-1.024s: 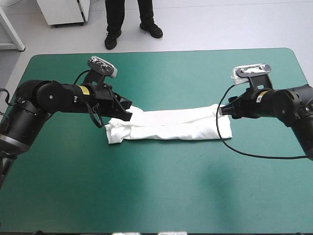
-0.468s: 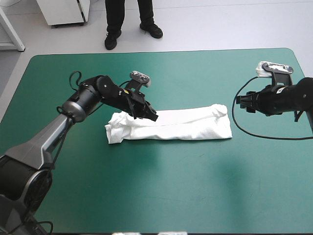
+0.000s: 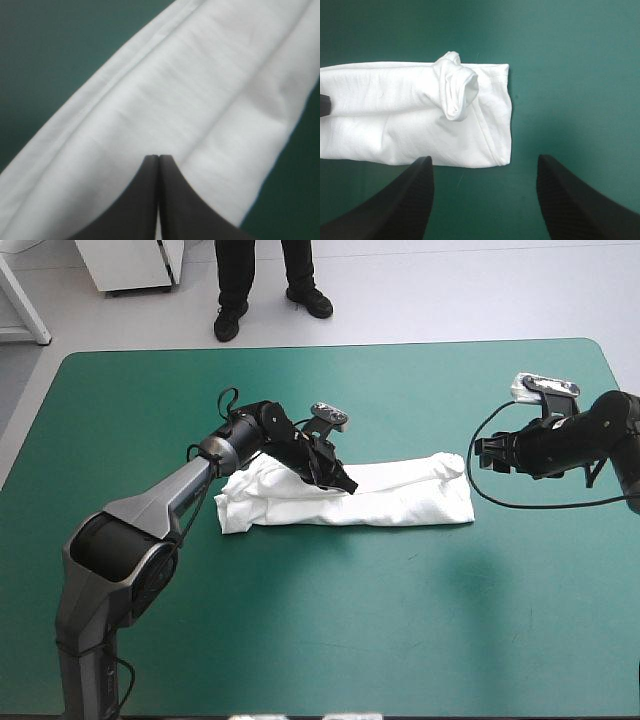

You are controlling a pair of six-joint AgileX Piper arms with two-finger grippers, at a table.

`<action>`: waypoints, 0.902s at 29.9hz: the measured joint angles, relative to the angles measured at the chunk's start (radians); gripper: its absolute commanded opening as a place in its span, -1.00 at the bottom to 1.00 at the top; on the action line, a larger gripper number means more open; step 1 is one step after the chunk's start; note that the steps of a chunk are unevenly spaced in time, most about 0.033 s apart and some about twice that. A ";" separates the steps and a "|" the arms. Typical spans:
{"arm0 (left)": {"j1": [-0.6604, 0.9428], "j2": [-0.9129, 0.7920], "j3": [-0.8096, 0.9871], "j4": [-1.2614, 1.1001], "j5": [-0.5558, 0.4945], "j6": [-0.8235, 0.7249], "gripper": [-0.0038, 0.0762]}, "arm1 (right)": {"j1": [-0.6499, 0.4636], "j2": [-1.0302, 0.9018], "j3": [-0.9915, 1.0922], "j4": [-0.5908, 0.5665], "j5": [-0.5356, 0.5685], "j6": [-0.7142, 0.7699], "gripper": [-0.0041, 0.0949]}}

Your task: Fold the cloth

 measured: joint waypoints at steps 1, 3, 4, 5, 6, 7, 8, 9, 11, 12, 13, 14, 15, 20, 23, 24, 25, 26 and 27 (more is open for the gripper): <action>0.000 0.020 -0.009 0.001 0.001 -0.004 -0.93 | 0.000 0.000 0.000 0.000 0.000 -0.003 0.25; 0.000 0.055 -0.018 0.004 0.005 -0.011 -0.93 | 0.000 0.002 0.000 0.004 0.000 -0.006 0.26; 0.000 0.068 -0.020 0.004 0.009 -0.020 -0.93 | 0.000 0.006 0.000 0.010 0.002 -0.006 0.26; 0.000 0.072 -0.027 0.011 0.013 -0.036 -0.93 | 0.000 0.012 0.000 0.018 0.004 -0.006 0.26; -0.003 0.075 -0.031 0.023 0.015 -0.049 -0.93 | 0.000 0.019 0.000 0.022 0.005 -0.007 0.26; -0.010 0.077 -0.037 0.046 0.015 -0.071 -0.93 | 0.000 0.028 0.000 0.030 0.007 -0.009 0.26; -0.016 0.077 -0.040 0.061 0.015 -0.085 -0.93 | 0.000 0.038 0.000 0.041 0.008 -0.015 0.26; -0.022 0.077 -0.042 0.075 0.015 -0.100 -0.93 | 0.000 0.048 0.000 0.049 0.009 -0.020 0.26; -0.031 0.077 -0.046 0.099 0.014 -0.121 -0.93 | 0.000 0.073 0.000 0.071 0.011 -0.037 0.26; -0.034 0.077 -0.046 0.106 0.014 -0.126 -0.93 | 0.000 0.083 0.000 0.081 0.011 -0.042 0.26; -0.037 0.077 -0.047 0.111 0.012 -0.131 -0.93 | 0.000 0.095 0.000 0.087 0.011 -0.046 0.28; -0.037 0.077 -0.047 0.113 0.012 -0.132 -0.93 | 0.000 0.107 0.000 0.090 0.011 -0.048 0.30; -0.037 0.077 -0.047 0.114 0.012 -0.135 -0.93 | 0.000 0.118 0.000 0.092 0.013 -0.050 0.33; -0.037 0.077 -0.048 0.115 0.012 -0.139 -0.93 | 0.000 0.185 0.000 0.111 0.015 -0.059 0.34; -0.037 0.077 -0.048 0.116 0.012 -0.139 -0.93 | 0.000 0.228 0.000 0.124 0.015 -0.072 0.34; -0.037 0.077 -0.048 0.116 0.012 -0.139 -0.93 | 0.000 0.244 0.000 0.128 0.015 -0.077 0.34; -0.037 0.077 -0.048 0.116 0.012 -0.139 -0.93 | 0.000 0.261 0.000 0.134 0.015 -0.082 0.34; -0.037 0.077 -0.048 0.116 0.012 -0.139 -0.93 | 0.000 0.279 0.000 0.142 0.015 -0.089 0.34; -0.038 0.077 -0.048 0.116 0.012 -0.139 -0.93 | 0.000 0.298 0.000 0.151 0.014 -0.095 0.34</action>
